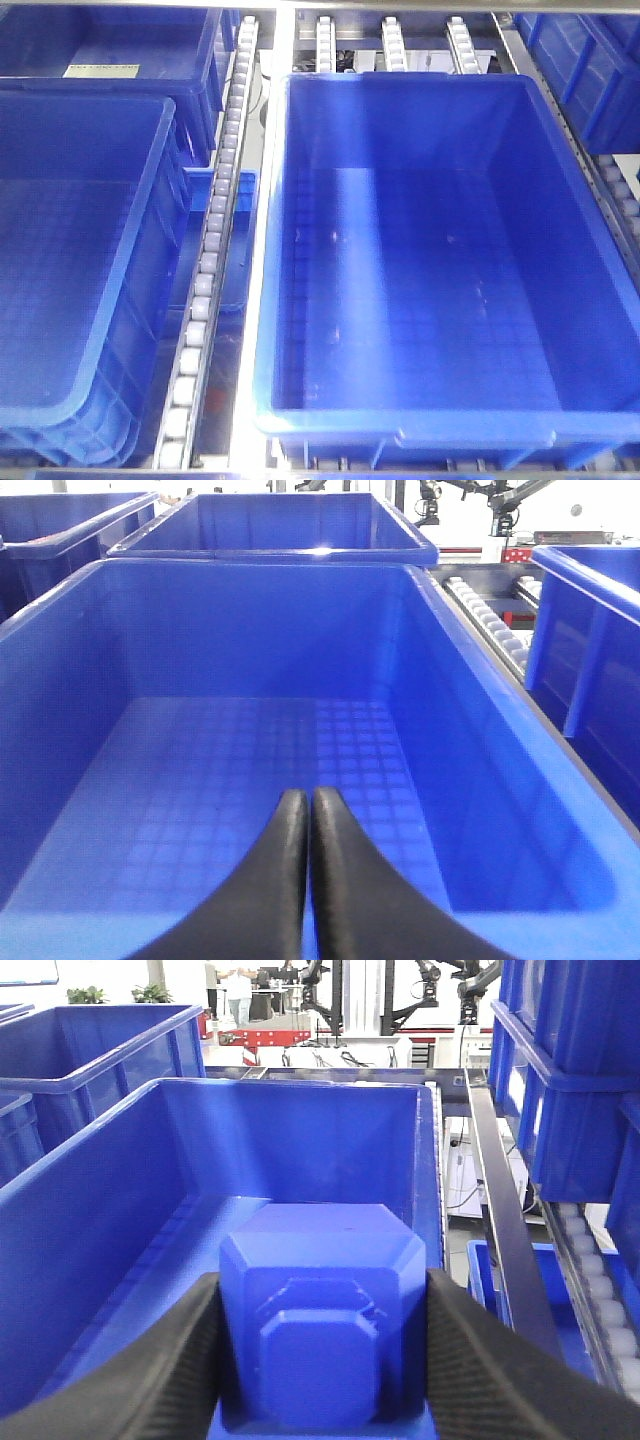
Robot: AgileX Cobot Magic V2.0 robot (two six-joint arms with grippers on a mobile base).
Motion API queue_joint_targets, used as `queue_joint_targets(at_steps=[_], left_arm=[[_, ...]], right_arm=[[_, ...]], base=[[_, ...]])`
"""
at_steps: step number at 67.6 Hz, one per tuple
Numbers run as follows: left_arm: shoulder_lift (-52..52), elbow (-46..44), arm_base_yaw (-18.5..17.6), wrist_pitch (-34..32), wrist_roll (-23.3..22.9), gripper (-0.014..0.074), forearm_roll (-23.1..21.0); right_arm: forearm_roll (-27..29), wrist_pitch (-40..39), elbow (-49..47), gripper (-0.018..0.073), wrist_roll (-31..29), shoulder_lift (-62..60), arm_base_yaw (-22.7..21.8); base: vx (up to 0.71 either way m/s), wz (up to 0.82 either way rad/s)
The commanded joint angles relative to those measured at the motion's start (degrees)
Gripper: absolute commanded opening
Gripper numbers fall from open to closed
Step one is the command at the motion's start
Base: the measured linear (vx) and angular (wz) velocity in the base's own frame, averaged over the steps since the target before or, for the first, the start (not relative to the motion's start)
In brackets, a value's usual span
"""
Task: Pour parts from conveyor to right shelf
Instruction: 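Turn and stop facing the empty blue bin on the shelf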
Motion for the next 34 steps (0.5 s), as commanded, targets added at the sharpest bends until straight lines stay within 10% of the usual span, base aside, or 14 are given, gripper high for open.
queue_joint_targets(at_steps=[1,34], left_arm=[[-0.5,1.6,-0.2,-3.9,0.0,-0.0006,-0.4],[-0.5,1.6,-0.2,-3.9,0.0,-0.0006,-0.4]], right_arm=[[-0.6,-4.4,-1.6,0.0036,-0.4,0.6,-0.2],[-0.6,-4.4,-1.6,0.0036,-0.4,0.6,-0.2]], base=[[0.1,0.03],[0.07,0.01]])
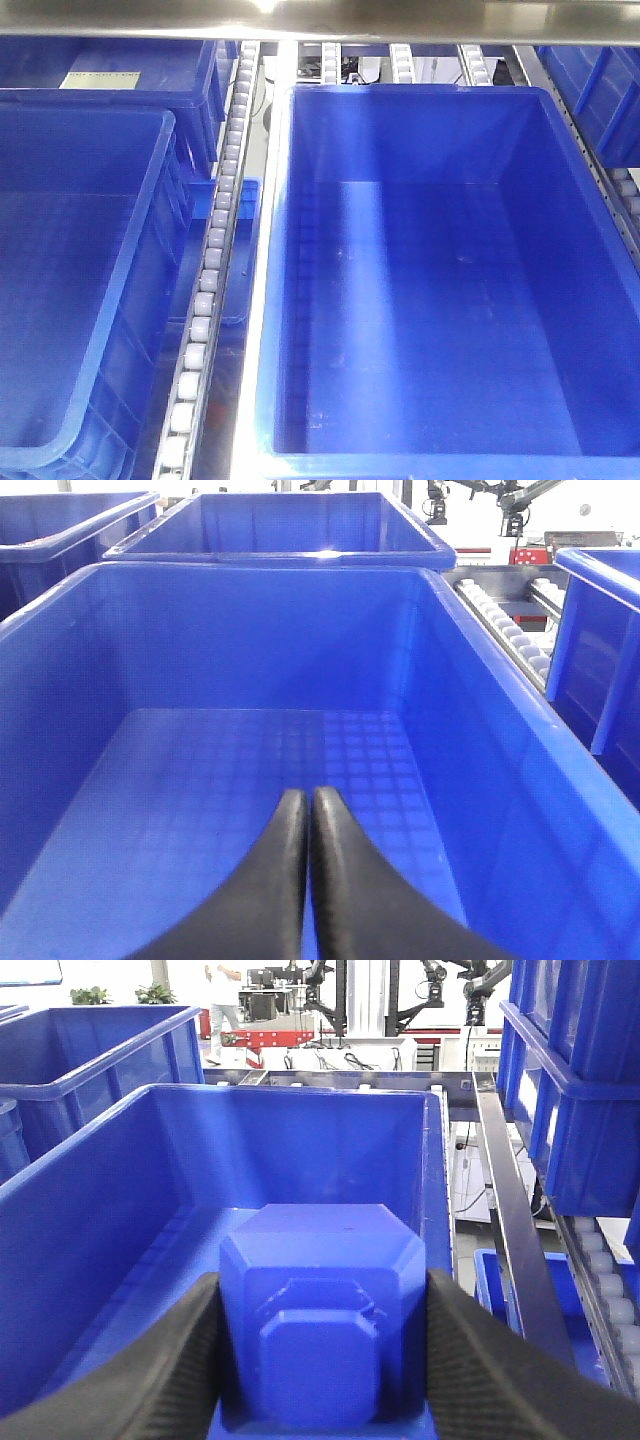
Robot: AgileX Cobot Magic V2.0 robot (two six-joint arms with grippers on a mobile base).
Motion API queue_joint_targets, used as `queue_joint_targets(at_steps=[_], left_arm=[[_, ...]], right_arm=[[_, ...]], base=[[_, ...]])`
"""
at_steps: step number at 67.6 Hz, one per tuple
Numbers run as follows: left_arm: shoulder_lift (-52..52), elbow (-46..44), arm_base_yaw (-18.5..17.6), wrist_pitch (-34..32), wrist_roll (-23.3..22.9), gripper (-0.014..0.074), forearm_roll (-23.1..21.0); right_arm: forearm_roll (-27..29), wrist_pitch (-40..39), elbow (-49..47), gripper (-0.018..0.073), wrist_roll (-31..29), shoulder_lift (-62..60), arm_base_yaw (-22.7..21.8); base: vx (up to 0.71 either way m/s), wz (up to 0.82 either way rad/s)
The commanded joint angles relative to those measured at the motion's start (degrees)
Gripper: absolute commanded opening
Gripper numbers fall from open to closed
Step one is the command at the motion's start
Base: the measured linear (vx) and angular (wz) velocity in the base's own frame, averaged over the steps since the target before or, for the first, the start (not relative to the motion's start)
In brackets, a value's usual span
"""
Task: Pour parts from conveyor to right shelf
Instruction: 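Turn and stop facing the empty blue bin on the shelf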
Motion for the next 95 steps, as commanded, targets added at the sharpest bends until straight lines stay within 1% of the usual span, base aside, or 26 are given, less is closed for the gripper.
queue_joint_targets(at_steps=[1,80,83,89,95], left_arm=[[-0.5,1.6,-0.2,-3.9,0.0,-0.0006,-0.4],[-0.6,1.6,-0.2,-3.9,0.0,-0.0006,-0.4],[-0.6,1.6,-0.2,-3.9,0.0,-0.0006,-0.4],[-0.6,1.6,-0.2,-3.9,0.0,-0.0006,-0.4],[-0.6,1.7,-0.2,-3.9,0.0,-0.0006,-0.4]], right_arm=[[-0.6,-4.4,-1.6,0.0036,-0.4,0.6,-0.2],[-0.3,-4.6,-1.6,0.0036,-0.3,0.6,-0.2],[0.1,-4.9,-1.6,0.0036,-0.3,0.6,-0.2],[2.7,-4.9,-1.6,0.0036,-0.2,0.6,-0.2],[2.9,-4.9,-1.6,0.0036,-0.3,0.6,-0.2]], base=[[0.02,0.01],[0.0,0.0],[0.0,0.0],[0.0,0.0],[0.0,0.0]])
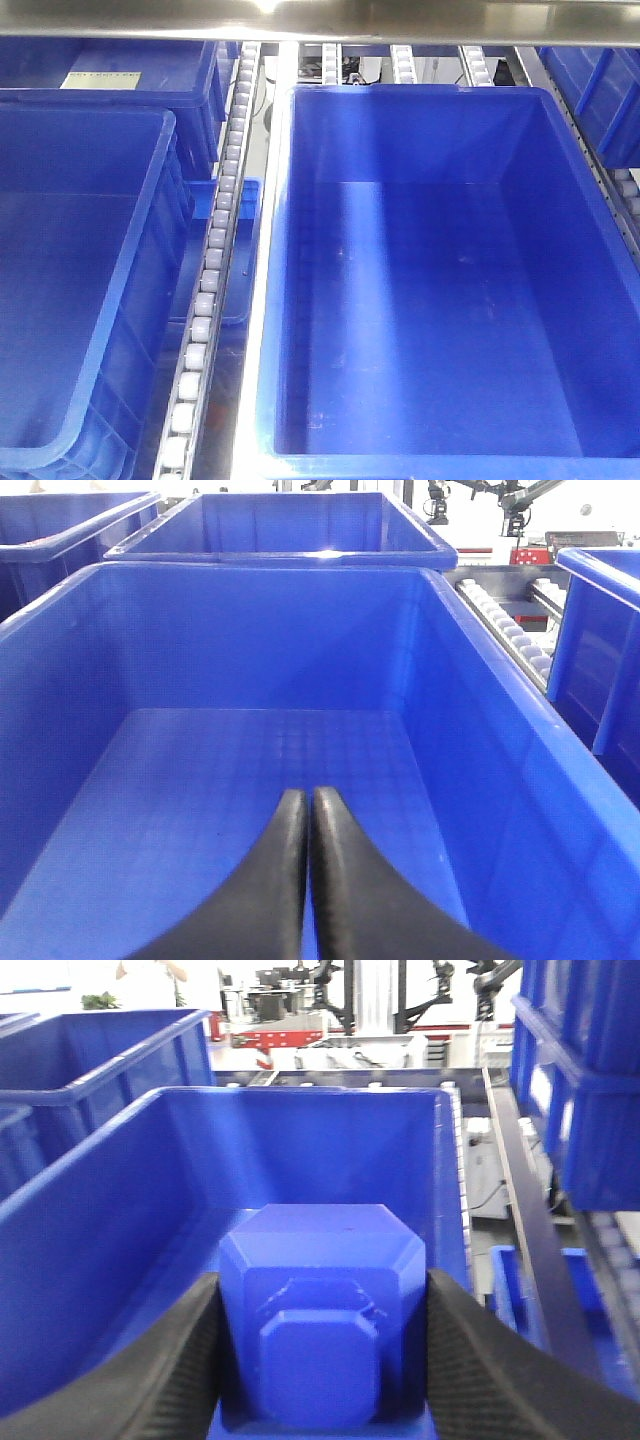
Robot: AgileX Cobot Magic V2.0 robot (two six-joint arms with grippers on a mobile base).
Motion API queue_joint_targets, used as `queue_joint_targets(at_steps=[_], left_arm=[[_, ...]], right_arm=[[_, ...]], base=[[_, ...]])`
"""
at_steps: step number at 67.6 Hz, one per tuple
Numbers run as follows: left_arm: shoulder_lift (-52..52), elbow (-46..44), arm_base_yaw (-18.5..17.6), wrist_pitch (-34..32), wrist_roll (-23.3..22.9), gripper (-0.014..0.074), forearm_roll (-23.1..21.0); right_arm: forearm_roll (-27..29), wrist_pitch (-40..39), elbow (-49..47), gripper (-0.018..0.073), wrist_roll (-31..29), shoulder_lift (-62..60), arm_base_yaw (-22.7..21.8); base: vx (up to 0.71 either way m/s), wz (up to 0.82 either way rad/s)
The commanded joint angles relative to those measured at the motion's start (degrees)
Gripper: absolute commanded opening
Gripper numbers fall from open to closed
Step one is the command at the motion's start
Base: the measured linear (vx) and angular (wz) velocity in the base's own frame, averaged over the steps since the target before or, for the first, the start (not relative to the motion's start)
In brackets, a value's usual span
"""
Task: Pour parts from conveyor to right shelf
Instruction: 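Turn and stop facing the empty blue bin on the shelf, then move the right gripper with the block over the blue bin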
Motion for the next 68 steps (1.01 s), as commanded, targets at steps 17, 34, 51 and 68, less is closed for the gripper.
queue_joint_targets(at_steps=[17,34,51,68], left_arm=[[-0.6,1.7,-0.2,-3.9,0.0,-0.0006,-0.4],[-0.6,1.7,-0.2,-3.9,0.0,-0.0006,-0.4],[-0.7,1.7,-0.1,-3.9,0.0,-0.0006,-0.4],[-0.8,1.7,-0.1,-3.9,0.0,-0.0006,-0.4]], right_arm=[[2.1,-4.3,-2.9,0.0041,-1.7,7.5,-0.2],[3.2,-6.9,-11.9,0.0048,-5.5,21.4,1.4],[3.4,-8.5,-20.5,0.0053,-6.5,37.7,10.6],[5.1,-6.4,-28.5,0.0057,-5.8,55.3,13.0]], base=[[0.0,0.0],[0.0,0.0],[0.0,0.0],[0.0,0.0]])
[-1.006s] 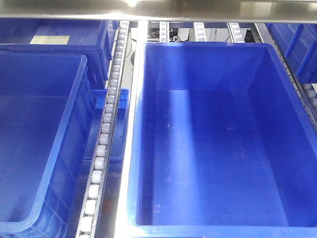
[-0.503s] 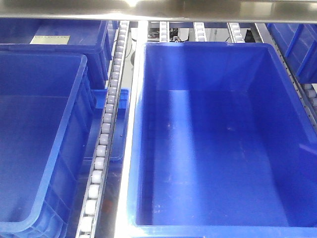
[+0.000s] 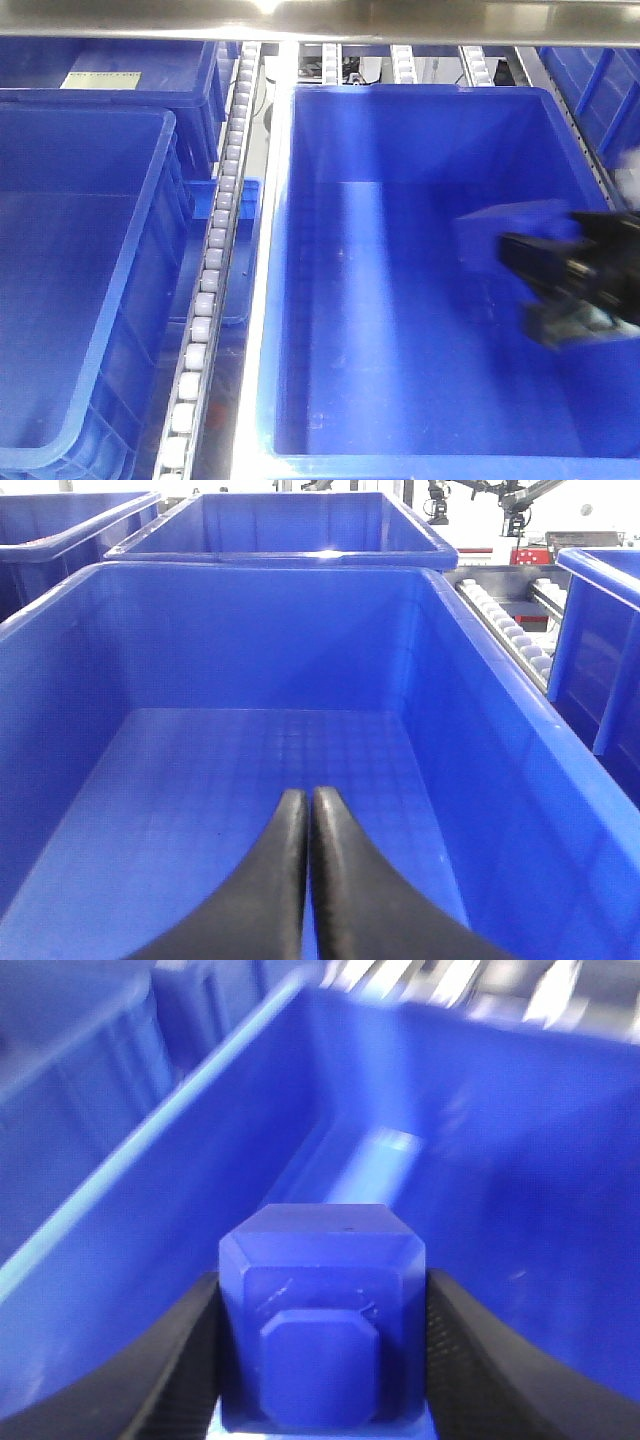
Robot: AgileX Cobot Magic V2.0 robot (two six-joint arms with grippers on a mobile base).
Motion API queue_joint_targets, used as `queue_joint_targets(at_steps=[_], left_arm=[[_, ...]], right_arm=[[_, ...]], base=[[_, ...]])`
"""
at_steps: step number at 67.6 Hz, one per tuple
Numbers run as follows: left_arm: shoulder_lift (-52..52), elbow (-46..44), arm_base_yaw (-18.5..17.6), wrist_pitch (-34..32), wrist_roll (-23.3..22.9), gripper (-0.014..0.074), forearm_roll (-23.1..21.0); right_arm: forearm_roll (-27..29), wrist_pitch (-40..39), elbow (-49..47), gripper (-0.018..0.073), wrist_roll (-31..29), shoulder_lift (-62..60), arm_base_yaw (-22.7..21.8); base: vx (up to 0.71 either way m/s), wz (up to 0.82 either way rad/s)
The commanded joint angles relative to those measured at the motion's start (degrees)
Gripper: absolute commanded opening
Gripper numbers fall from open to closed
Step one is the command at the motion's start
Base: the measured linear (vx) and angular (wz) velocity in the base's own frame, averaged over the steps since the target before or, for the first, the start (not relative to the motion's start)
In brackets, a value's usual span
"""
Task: Pour parts from conveyor to right shelf
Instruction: 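Move the right gripper with the block over the blue bin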
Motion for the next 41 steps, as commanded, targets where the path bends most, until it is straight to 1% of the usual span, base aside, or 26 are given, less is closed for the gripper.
queue_joint_targets(at_steps=[1,7,17,37,41], left_arm=[[-0.8,1.7,-0.1,-3.9,0.0,-0.0006,-0.4],[-0.8,1.7,-0.1,-3.9,0.0,-0.0006,-0.4],[-0.8,1.7,-0.1,-3.9,0.0,-0.0006,-0.4],[-0.8,1.7,-0.1,-3.9,0.0,-0.0006,-0.4],[-0.8,1.7,-0.1,-3.9,0.0,-0.0006,-0.4]], right_arm=[[0.7,-2.7,-4.3,0.0059,0.4,5.7,0.0],[0.5,-1.4,-6.3,0.0062,1.1,10.8,0.0],[-0.1,1.4,-9.3,0.0071,5.8,19.1,0.0],[-0.7,6.2,-15.9,0.0114,9.8,32.1,0.0],[-2.3,7.6,-17.3,0.0132,10.7,33.9,0.0]], base=[[0.0,0.0],[0.0,0.0],[0.0,0.0],[0.0,0.0],[0.0,0.0]])
